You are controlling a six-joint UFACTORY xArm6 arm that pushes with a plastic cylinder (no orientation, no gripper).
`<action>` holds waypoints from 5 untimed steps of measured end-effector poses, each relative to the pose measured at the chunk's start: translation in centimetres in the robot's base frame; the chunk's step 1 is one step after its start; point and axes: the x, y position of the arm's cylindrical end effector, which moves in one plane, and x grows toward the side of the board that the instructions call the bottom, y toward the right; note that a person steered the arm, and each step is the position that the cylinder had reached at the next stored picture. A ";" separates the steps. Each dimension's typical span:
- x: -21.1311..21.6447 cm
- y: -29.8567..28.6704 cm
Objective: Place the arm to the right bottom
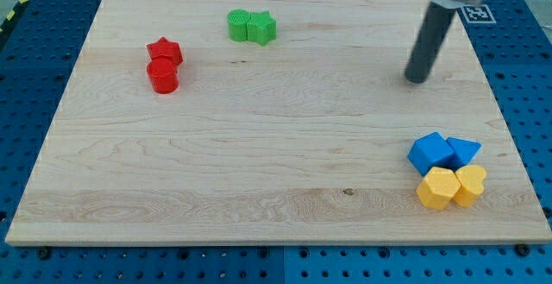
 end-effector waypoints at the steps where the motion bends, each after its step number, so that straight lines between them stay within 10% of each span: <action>1: 1.6 5.8; 5: 14.3 8.7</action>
